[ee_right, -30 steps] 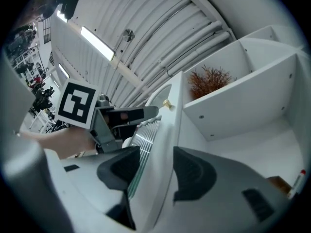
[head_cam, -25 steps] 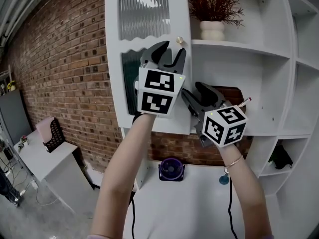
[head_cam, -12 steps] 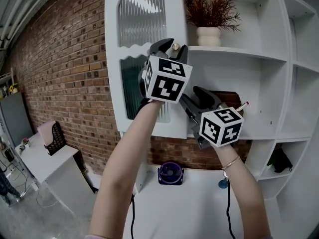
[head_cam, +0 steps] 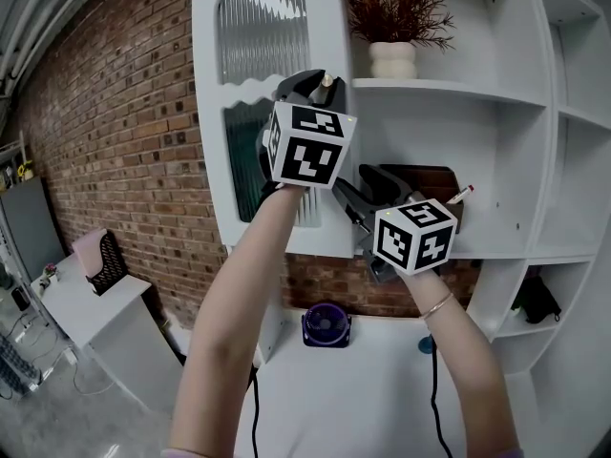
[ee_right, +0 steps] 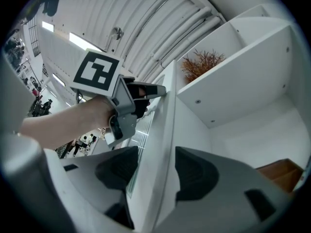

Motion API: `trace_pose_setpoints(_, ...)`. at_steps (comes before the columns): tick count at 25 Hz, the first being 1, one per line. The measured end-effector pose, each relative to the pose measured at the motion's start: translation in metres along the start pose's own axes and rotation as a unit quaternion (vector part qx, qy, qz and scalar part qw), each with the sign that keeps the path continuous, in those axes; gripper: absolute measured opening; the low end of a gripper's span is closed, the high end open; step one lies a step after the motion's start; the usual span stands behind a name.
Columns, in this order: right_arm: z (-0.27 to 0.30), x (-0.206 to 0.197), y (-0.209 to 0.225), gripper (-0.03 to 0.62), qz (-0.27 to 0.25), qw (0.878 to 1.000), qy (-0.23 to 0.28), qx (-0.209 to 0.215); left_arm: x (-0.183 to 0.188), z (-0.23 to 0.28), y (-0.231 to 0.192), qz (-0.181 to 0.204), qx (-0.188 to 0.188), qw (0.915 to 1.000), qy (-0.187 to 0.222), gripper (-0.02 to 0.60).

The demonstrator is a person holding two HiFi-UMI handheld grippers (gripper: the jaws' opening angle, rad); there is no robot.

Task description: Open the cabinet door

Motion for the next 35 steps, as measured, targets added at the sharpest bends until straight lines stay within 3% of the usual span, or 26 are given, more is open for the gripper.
trace_pose_setpoints(16,-0.005,-0.012,-0.011,0.225,0.02,1.0,-0.007,0.019,0.015,-0.027,-0.005,0.003,0.005,0.9999,0.016,0.08)
trace_pose_setpoints(26,-0.014,-0.009,-0.036,0.128,0.02,0.998,-0.014,0.058,0.025,-0.045,-0.009,-0.015,0.005,0.9996,0.022,0.078)
trace_pose_setpoints(35,-0.025,-0.002,-0.056,0.102,0.026,0.997,-0.01,0.069,0.031,-0.067,-0.016,-0.035,0.003,0.9985,0.041,0.08)
Point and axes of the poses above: the fingertips, and each gripper's own axes: z forward along the fingers, y to its right, x out of its top, the point moved 7 cm from there along -z, backward along the fingers, and after that the axes turned 5 degrees about -x, right-handed, at the moved point
